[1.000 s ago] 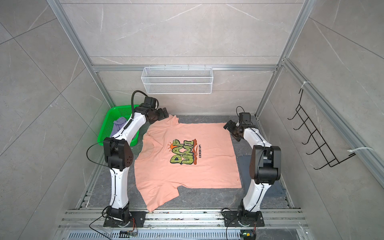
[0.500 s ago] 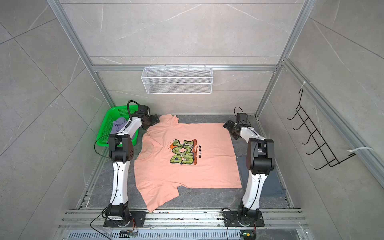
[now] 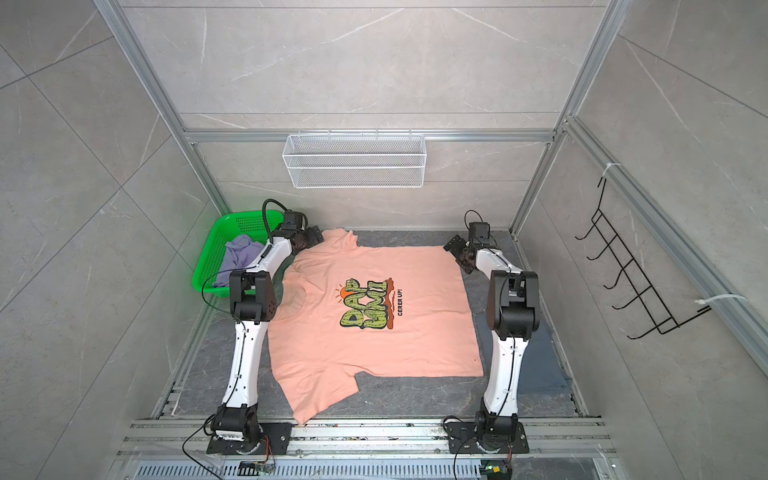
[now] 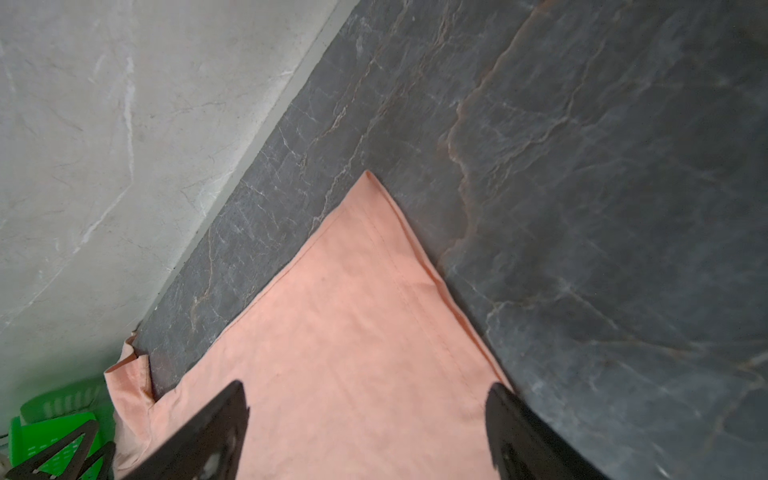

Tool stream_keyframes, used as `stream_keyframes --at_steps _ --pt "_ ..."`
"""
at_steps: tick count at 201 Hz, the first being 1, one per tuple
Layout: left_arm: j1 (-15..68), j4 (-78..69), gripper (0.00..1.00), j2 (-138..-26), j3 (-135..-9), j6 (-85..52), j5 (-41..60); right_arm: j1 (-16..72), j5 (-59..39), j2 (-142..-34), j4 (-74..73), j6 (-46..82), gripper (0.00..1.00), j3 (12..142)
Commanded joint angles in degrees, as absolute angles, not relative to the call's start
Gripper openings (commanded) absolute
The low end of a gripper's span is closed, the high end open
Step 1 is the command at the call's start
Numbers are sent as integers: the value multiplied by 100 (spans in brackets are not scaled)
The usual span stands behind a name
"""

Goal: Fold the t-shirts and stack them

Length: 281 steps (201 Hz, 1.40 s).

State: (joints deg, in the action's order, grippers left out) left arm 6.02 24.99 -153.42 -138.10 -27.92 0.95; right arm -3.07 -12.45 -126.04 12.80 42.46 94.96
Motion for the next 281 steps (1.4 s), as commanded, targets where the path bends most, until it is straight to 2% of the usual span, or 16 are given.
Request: stream_keyframes --at_steps 1,50,83,140,181,221,252,281 --pt "603 2357 94 -15559 -14005 -3028 152 -247 -1140 -12834 1494 4342 89 9815" --pt "904 2778 90 -15568 -13937 -2839 108 -237 -1029 -13191 1707 4308 89 10347" --pt "892 2746 88 -15451 -13749 -2911 117 -231 -1024 -13706 1970 4246 89 11188" --pt "889 2881 85 -15374 -13744 -2880 176 -144 -677 -15246 3381 3952 84 13745" --pt "881 2944 84 -15304 -13677 -2856 119 -64 -247 -16268 4689 3966 71 15608" --pt "887 2896 84 -15257 -13646 -2932 94 169 438 -16154 5202 3771 67 15346" --pt "879 2874 84 -15239 -13658 -2979 99 255 525 -16261 5385 3716 53 15361" --pt "871 2865 84 -15223 -13615 -2951 105 255 627 -16385 5594 3709 24 15574"
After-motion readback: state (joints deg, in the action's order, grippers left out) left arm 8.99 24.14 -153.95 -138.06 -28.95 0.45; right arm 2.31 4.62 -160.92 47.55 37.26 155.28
